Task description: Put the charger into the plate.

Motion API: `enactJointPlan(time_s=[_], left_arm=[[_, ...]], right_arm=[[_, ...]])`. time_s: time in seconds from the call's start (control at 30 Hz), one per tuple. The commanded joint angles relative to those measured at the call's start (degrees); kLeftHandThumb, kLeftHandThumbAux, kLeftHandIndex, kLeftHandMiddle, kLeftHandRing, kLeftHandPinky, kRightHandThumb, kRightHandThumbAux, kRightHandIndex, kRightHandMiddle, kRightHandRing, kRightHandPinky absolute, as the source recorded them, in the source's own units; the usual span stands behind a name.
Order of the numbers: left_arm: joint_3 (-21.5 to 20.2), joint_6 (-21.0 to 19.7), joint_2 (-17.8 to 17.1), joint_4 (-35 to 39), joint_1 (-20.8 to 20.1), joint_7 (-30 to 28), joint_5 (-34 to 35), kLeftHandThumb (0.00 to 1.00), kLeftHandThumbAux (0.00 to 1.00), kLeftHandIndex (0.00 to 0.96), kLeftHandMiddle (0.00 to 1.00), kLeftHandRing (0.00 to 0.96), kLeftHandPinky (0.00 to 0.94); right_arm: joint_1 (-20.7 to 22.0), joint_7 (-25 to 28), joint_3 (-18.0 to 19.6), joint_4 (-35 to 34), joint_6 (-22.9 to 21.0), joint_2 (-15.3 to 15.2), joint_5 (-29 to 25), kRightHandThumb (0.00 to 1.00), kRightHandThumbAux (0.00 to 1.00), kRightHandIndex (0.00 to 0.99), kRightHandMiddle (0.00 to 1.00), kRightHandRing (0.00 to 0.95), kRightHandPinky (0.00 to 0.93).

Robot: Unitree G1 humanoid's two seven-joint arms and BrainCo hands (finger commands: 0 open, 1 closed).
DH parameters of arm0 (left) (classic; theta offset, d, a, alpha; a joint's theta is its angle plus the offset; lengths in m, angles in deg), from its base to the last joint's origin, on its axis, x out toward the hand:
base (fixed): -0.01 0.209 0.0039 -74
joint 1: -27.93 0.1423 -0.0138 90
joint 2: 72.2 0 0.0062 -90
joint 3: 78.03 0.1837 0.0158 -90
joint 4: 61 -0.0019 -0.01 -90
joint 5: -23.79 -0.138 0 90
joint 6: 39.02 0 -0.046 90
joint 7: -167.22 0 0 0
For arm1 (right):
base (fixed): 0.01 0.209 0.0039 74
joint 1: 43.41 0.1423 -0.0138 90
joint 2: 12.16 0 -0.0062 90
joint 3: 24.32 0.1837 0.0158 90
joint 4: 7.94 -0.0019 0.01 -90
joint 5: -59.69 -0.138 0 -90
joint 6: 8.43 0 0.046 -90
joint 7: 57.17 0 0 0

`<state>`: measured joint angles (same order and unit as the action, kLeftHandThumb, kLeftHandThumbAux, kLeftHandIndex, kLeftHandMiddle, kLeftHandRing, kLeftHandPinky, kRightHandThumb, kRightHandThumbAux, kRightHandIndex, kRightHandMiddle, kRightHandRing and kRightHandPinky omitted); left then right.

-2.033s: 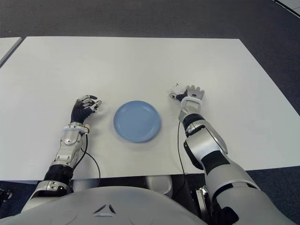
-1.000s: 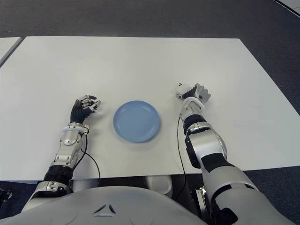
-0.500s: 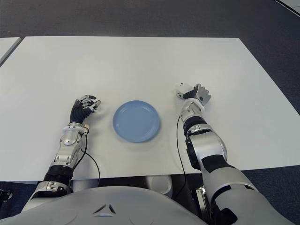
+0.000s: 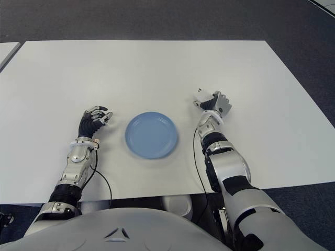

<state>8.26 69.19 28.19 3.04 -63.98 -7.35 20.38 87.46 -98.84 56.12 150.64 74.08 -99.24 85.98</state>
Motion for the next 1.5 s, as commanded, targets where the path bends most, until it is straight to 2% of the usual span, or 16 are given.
enactJointPlan(time_s=[0.03, 0.1, 0.17, 0.27, 0.43, 0.63, 0.9, 1.0, 1.17, 1.33, 1.4, 1.5], left_arm=[[-0.11, -0.47, 0.18, -1.43, 0.25, 0.23, -0.24, 0.706, 0.718, 0.435, 0.647, 0.634, 0.618], [-0.15, -0.5, 0.21, -1.43, 0.26, 0.14, -0.11, 0.707, 0.718, 0.435, 0.643, 0.63, 0.613], [-0.16, -0.43, 0.2, -1.46, 0.27, -0.02, 0.01, 0.707, 0.718, 0.435, 0.639, 0.627, 0.61], [-0.25, -0.55, 0.25, -1.47, 0.26, -0.38, 0.4, 0.706, 0.718, 0.434, 0.636, 0.624, 0.607], [-0.3, -0.39, 0.23, -1.65, 0.19, -0.4, 0.45, 0.706, 0.718, 0.434, 0.634, 0.623, 0.61], [-0.16, -0.25, 0.11, -1.75, 0.17, -0.28, 0.12, 0.706, 0.718, 0.434, 0.642, 0.632, 0.619], [-0.08, -0.21, 0.08, -2.0, 0.01, -0.06, -0.15, 0.706, 0.718, 0.435, 0.654, 0.643, 0.628], [-0.12, -0.35, 0.09, -2.07, -0.08, 0.21, -0.28, 0.706, 0.718, 0.435, 0.655, 0.645, 0.626], [-0.15, -0.45, 0.12, -1.99, -0.01, 0.31, -0.32, 0.706, 0.719, 0.434, 0.652, 0.641, 0.622], [-0.15, -0.04, 0.14, -1.88, 0.1, -0.07, -0.04, 0.706, 0.719, 0.434, 0.655, 0.644, 0.627], [-0.12, 0.16, 0.17, -1.85, 0.13, 0.01, -0.11, 0.706, 0.719, 0.434, 0.658, 0.647, 0.629], [-0.1, 0.28, 0.23, -1.82, 0.15, 0.13, -0.18, 0.706, 0.719, 0.435, 0.66, 0.649, 0.63]], right_arm=[[-1.63, -2.64, -0.26, -3.39, 5.3, -0.07, -0.17, 0.7, 0.725, 0.439, 0.864, 0.865, 0.87], [-2.1, -3.35, -0.8, -4.3, 7.39, -0.32, 0.39, 0.701, 0.725, 0.439, 0.868, 0.87, 0.875], [-3.09, -4.14, -1.4, -8.2, 7.91, 0.05, 1.19, 0.702, 0.725, 0.439, 0.872, 0.875, 0.877], [-5.56, -4.44, -1.92, -16.07, 6.96, 0.88, 2.21, 0.704, 0.724, 0.439, 0.876, 0.878, 0.878], [-9.23, -3.57, -2.84, -24.07, 6.8, 0.78, 3.99, 0.705, 0.724, 0.439, 0.88, 0.882, 0.879], [-14.74, 0.01, -5.21, -37.0, 4.05, 2.03, 7.0, 0.706, 0.723, 0.439, 0.879, 0.88, 0.867], [-19.31, 5.34, -7.67, -47.09, 1.31, 2.39, 10.6, 0.705, 0.724, 0.439, 0.869, 0.869, 0.866], [-21.64, 9.62, -10.1, -50.78, 1.31, 1.61, 12.47, 0.706, 0.724, 0.439, 0.876, 0.876, 0.879], [-24.19, 14.55, -11.71, -54.59, 0.86, 1.32, 13.79, 0.706, 0.723, 0.439, 0.881, 0.883, 0.886], [-25.59, 25.47, -15.08, -57.15, 1.05, -0.2, 13.97, 0.707, 0.721, 0.439, 0.883, 0.885, 0.884], [-25.38, 31.41, -16.32, -57.38, 1.66, -1.66, 13.37, 0.708, 0.72, 0.44, 0.88, 0.881, 0.874], [-25.21, 36.36, -16.84, -57.77, 1.93, -2.68, 12.99, 0.709, 0.719, 0.44, 0.875, 0.874, 0.864]])
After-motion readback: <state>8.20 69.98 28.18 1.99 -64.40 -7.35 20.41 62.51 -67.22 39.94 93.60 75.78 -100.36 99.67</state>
